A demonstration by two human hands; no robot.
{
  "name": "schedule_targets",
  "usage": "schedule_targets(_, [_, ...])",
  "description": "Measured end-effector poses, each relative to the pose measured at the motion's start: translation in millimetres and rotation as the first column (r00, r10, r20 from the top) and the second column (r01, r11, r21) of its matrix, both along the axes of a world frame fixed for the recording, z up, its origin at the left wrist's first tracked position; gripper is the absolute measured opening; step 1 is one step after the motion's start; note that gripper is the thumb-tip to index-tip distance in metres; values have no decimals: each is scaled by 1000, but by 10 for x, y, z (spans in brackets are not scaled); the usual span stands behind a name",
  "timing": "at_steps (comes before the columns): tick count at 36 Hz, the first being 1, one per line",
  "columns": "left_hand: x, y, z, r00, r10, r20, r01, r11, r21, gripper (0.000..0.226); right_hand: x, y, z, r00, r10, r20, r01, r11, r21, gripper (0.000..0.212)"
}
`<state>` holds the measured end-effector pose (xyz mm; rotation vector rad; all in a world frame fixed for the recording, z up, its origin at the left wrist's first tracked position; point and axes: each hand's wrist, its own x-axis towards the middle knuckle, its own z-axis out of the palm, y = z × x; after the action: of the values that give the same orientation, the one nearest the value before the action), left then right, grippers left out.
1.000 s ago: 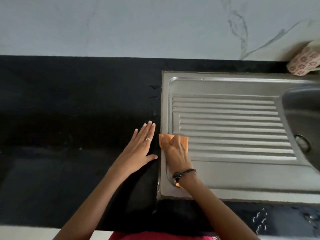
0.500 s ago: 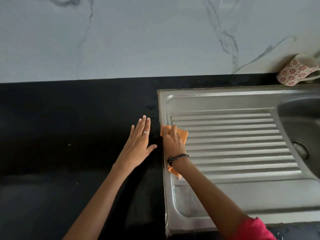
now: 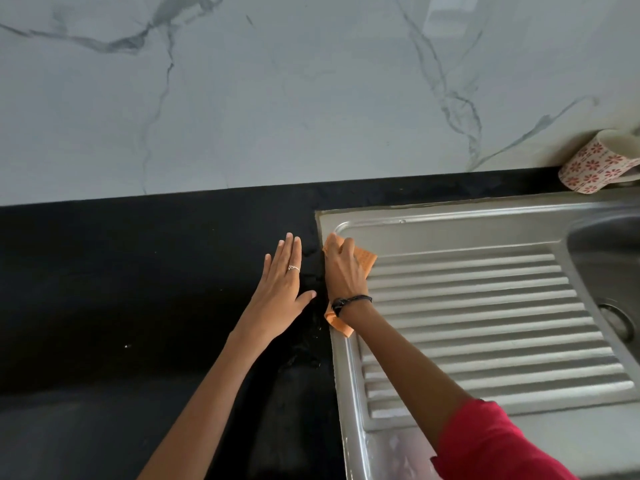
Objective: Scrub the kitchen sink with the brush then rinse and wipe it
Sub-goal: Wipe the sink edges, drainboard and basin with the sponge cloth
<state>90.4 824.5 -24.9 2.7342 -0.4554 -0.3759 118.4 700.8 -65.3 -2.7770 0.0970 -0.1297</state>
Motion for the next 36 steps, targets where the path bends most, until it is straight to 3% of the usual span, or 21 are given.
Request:
schedule_targets(4, [95,25,-16,1000,-3,-11,3,1000,9,89,138,-63,-171,991,101,89,-90,989,-116,27])
schedule_targets(7, [154,34,-23,1000,-7,-19,7,1000,13,88,288,-73,-226,986,168,-7,-167,971,-173,21])
schedule_targets(10, [182,13,-19,1000,-19,-20,19,1000,16,88,429,-71,-154,983,166,-81,-176,975,-136,30])
schedule_targets(17, [167,-24,40,999,-29,-21,29,999,28,89,499,-153,-84,986,25,-163,-53,984,-171,42])
schedule_targets(21, [112,-16,74,999,-36,-27,36,999,18,90,440,-299,-77,988,-1,-155,-32,977,-209,37])
schedule_targets(26, [16,14,65,999,-34,-29,35,999,13,89,269,-637,30,961,-190,-199,134,956,-263,40])
schedule_targets(29, [-56,16,62,999,-31,-36,31,999,8,90,196,-755,65,944,-288,-164,254,947,-197,39])
schedule_targets(32, [-111,-16,68,998,-34,-47,34,999,-9,91,84,-663,-4,985,-169,-33,164,979,-122,40])
schedule_targets(36, [-164,-89,99,998,-48,-33,47,999,-25,91,-207,-418,-93,992,45,-120,-69,977,-204,39])
